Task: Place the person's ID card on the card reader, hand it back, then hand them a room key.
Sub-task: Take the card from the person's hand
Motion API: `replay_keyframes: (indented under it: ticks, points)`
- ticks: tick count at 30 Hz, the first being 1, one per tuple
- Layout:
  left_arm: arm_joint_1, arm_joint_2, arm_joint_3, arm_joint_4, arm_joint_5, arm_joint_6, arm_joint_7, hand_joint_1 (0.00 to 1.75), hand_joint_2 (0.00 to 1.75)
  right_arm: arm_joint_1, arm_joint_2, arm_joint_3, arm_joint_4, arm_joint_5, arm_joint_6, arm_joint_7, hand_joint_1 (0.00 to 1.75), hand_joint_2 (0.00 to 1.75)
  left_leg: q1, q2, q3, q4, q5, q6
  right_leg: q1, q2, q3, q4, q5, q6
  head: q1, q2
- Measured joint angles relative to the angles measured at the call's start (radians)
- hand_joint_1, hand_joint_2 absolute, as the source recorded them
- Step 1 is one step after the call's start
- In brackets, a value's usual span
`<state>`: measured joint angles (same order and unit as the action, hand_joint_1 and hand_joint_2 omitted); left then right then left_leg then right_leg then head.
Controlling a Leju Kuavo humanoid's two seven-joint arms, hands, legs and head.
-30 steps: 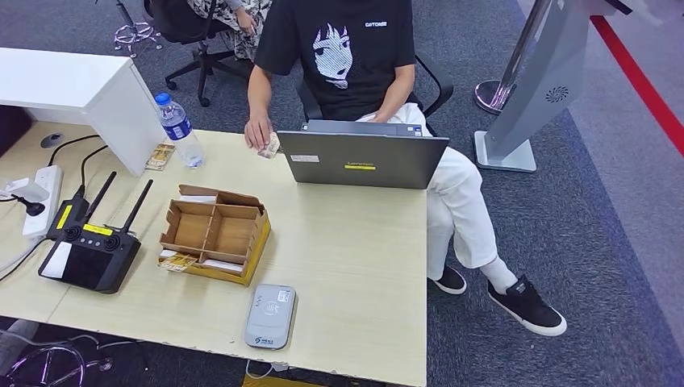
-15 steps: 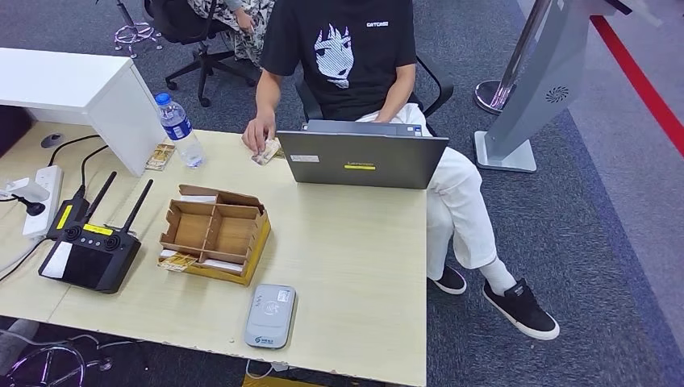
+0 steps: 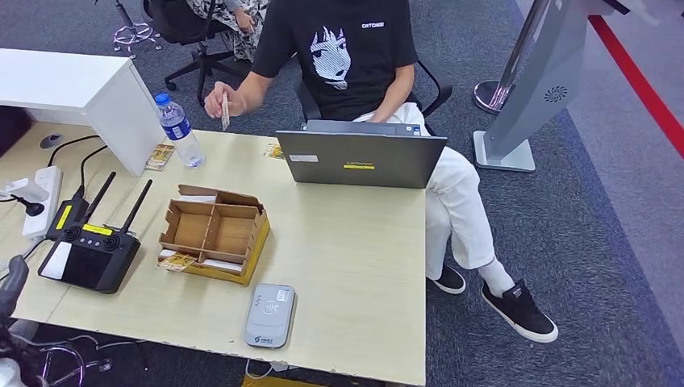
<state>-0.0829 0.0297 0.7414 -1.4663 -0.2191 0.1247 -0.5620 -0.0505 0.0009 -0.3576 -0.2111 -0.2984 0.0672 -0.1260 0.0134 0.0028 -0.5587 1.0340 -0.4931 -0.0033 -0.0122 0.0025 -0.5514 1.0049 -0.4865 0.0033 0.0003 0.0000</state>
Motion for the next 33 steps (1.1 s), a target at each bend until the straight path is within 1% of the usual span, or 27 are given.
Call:
replay_keyframes:
  ticks: [12,25,26,29,30,33]
  points:
    - [-0.158,0.067,-0.298,0.044,-0.289,0.054,0.084,0.00,1.75,-0.013,0.007,-0.001,0.005,0.019,0.004,0.009,0.00,1.75,0.000,0.000,-0.001,0.000,0.002,-0.001,0.000,0.001,-0.002,0.000,0.003,-0.001,0.000,0.000]
    - [-0.338,0.132,-0.618,0.169,-0.582,0.113,0.177,0.00,1.75,-0.023,0.015,-0.002,0.009,0.040,0.005,0.020,0.00,1.75,0.000,0.001,-0.003,0.000,0.003,-0.001,0.000,0.001,-0.004,0.001,0.003,-0.001,0.000,0.000]
    - [-0.350,0.138,-0.641,0.180,-0.603,0.118,0.184,0.10,1.75,-0.023,0.015,-0.002,0.010,0.043,0.005,0.020,0.00,1.75,0.000,0.001,-0.003,0.000,0.003,-0.001,0.000,0.001,-0.004,0.001,0.003,-0.001,0.000,0.000]
    - [-0.389,0.156,-0.714,0.216,-0.668,0.134,0.206,1.40,1.75,-0.026,0.017,-0.002,0.011,0.046,0.005,0.020,0.00,1.75,0.000,0.001,-0.004,0.000,0.003,-0.001,0.000,0.001,-0.005,0.001,0.003,-0.001,0.000,0.000]
    - [-0.402,0.162,-0.737,0.230,-0.689,0.139,0.214,1.75,1.75,-0.027,0.018,-0.002,0.011,0.047,0.005,0.020,0.00,1.75,0.000,0.001,-0.004,0.000,0.003,-0.002,0.000,0.002,-0.005,0.001,0.003,-0.001,0.000,0.000]
    - [-0.440,0.179,-0.807,0.269,-0.750,0.153,0.238,1.75,1.75,-0.029,0.019,-0.002,0.013,0.050,0.005,0.020,0.00,1.75,0.000,0.001,-0.005,0.000,0.003,-0.002,0.000,0.002,-0.006,0.002,0.004,-0.001,0.000,0.000]
